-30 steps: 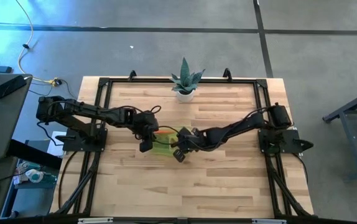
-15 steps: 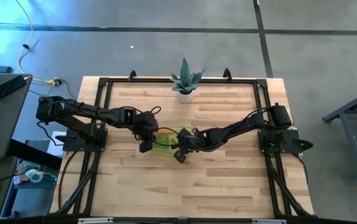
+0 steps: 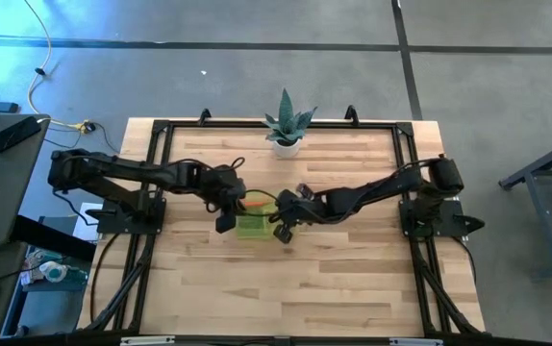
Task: Pack school essentials
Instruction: Return to Home Position
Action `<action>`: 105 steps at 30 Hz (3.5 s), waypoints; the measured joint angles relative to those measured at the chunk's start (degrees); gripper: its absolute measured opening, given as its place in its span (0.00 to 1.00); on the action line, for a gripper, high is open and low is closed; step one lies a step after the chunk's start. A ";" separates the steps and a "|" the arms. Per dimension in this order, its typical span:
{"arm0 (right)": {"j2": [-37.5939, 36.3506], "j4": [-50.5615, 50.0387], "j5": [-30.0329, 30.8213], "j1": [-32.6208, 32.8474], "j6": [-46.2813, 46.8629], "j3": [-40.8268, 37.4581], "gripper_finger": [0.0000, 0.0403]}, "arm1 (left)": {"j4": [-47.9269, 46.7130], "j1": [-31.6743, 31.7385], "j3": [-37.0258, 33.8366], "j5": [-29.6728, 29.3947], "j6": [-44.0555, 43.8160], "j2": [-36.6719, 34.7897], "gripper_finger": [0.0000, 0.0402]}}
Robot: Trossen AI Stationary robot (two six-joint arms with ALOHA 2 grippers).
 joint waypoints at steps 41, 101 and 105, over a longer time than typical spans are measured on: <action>-71.36 25.36 6.34 -3.60 -26.52 -47.95 0.00 | 21.80 -0.21 -34.23 -0.11 -9.45 -59.22 0.16; -89.17 18.72 6.40 -3.03 -14.46 -69.18 0.00 | 33.47 -6.80 -42.52 -3.28 -3.00 -64.05 0.16; -89.15 18.69 6.18 -3.03 -14.96 -69.19 0.00 | 33.47 -6.82 -42.52 -3.27 -3.41 -64.05 0.16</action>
